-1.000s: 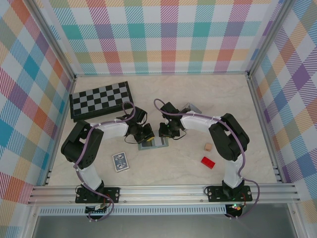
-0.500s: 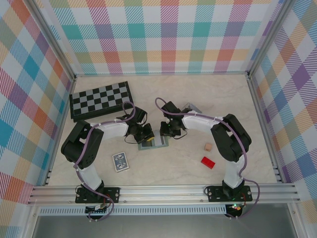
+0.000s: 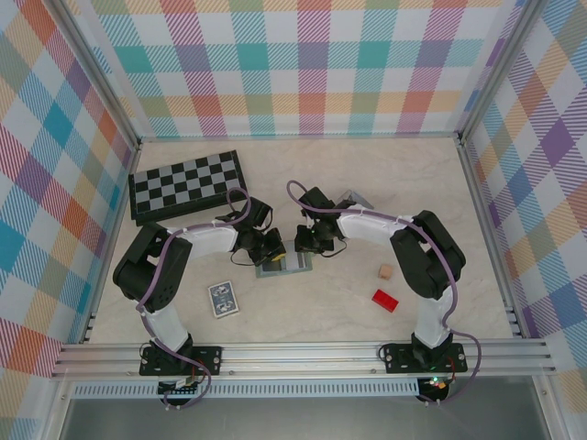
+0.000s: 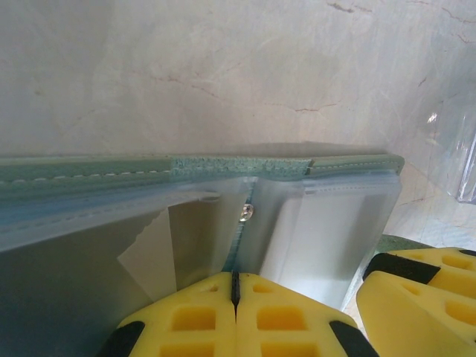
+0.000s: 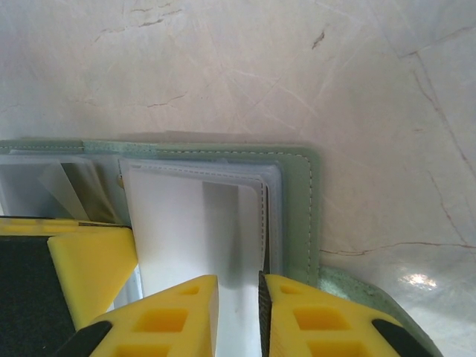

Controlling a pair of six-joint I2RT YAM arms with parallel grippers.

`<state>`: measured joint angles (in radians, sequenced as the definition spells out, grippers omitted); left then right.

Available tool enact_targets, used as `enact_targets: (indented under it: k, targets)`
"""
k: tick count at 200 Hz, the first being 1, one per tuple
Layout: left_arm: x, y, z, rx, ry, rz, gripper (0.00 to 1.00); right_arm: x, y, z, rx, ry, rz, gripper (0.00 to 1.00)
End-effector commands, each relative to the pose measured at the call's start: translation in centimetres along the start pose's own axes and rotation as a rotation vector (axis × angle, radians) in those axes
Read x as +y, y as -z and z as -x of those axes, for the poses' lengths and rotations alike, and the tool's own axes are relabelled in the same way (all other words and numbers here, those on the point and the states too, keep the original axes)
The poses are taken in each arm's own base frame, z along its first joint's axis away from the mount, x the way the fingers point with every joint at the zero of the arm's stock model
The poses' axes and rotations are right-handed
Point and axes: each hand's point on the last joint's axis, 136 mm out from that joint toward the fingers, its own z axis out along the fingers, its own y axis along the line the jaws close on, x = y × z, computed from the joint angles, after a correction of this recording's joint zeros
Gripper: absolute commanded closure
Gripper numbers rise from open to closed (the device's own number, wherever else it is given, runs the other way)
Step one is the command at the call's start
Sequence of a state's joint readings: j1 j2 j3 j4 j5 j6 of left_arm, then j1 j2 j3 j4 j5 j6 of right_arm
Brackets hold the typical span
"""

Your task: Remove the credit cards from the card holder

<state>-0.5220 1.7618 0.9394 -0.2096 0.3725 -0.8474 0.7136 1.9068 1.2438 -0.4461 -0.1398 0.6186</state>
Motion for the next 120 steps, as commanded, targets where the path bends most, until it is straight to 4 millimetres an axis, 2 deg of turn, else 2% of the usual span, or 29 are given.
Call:
enact_targets:
  k: [1, 14, 18, 34, 83, 120]
  targets:
    - [1.6, -0.2, -0.2, 0.002, 0.013, 0.074, 0.96, 0.1, -0.6, -0.3, 0.035, 0.009, -0.001, 0.77]
    - [1.2, 0.2, -0.1, -0.008, 0.007, 0.064, 0.96, 0.4, -0.8, -0.4, 0.045, 0.011, 0.019, 0.78]
    - [1.8, 0.3, -0.5, 0.006, 0.015, 0.088, 0.96, 0.6, -0.8, -0.4, 0.048, 0.012, 0.027, 0.78]
    - [1.6, 0.5, -0.4, 0.001, 0.01, 0.088, 0.96, 1.0, -0.8, -0.4, 0.055, 0.013, 0.049, 0.78]
    - [2.1, 0.2, -0.6, 0.012, 0.016, 0.098, 0.96, 3.0, -0.3, -0.5, 0.069, 0.03, 0.153, 0.78]
    - [1.9, 2.1, -0.1, -0.042, -0.006, 0.127, 0.95, 3.6, 0.3, -0.2, 0.053, 0.031, 0.186, 0.79]
